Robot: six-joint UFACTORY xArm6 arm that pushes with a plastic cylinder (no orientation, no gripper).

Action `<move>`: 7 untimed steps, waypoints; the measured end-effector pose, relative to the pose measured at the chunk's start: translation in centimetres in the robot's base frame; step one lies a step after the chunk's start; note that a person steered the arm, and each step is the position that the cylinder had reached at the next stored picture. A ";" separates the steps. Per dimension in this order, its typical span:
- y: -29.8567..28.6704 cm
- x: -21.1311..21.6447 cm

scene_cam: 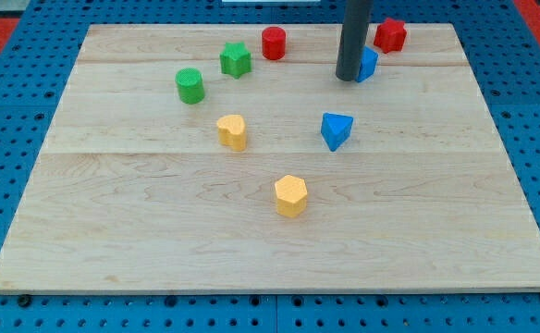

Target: Move your arm closer to the yellow heart

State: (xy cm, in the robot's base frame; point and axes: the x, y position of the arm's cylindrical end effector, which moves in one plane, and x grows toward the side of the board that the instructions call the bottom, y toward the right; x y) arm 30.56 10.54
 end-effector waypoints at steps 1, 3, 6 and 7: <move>0.0 -1.0; 0.0 -1.3; 4.8 10.7; 4.1 15.5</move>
State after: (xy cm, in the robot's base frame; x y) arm 46.05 14.64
